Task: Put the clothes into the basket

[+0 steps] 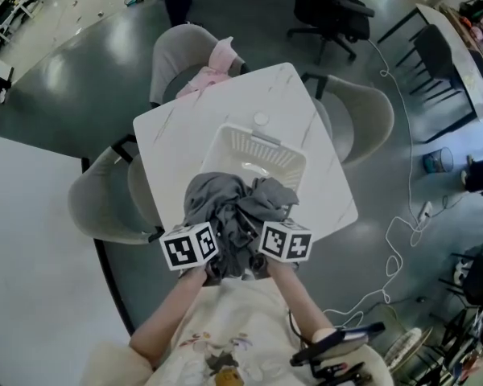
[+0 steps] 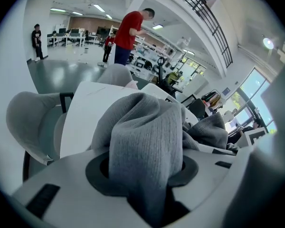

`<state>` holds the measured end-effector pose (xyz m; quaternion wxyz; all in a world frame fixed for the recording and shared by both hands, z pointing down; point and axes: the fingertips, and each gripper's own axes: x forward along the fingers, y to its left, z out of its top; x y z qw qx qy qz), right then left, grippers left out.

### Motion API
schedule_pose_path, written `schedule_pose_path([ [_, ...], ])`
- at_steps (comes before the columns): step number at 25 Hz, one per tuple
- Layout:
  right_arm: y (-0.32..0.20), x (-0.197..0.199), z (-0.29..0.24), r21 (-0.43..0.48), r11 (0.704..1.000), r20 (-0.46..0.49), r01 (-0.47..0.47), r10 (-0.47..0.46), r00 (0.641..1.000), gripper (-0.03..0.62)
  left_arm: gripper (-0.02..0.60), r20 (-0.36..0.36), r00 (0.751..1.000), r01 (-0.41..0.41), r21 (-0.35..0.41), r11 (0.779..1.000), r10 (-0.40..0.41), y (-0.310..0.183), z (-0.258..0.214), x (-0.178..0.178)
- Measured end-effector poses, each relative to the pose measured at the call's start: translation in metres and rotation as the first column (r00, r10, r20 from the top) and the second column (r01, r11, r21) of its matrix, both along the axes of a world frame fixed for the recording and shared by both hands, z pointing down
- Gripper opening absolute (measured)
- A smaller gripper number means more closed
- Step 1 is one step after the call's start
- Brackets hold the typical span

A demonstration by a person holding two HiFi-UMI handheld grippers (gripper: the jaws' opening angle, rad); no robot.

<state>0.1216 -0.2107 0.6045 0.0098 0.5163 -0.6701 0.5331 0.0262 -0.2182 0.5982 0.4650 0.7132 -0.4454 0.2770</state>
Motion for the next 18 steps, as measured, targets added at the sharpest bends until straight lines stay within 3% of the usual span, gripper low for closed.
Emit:
schedule_pose_path([
  [10,-0.006,0.018,0.02,-0.083,0.994,-0.128,-0.075,0.064,0.99,0.244,0.183,0.011,1.0,-0.01,-0.041,0.999,0.011,-0.014,0.024,0.013],
  [18,-0.022,0.019,0.029,-0.114,0.993,-0.207,-0.021,-0.003,0.978,0.28,0.183,0.01,0.999,0.04,-0.089,0.995,-0.04,-0.019,0.066,0.016],
])
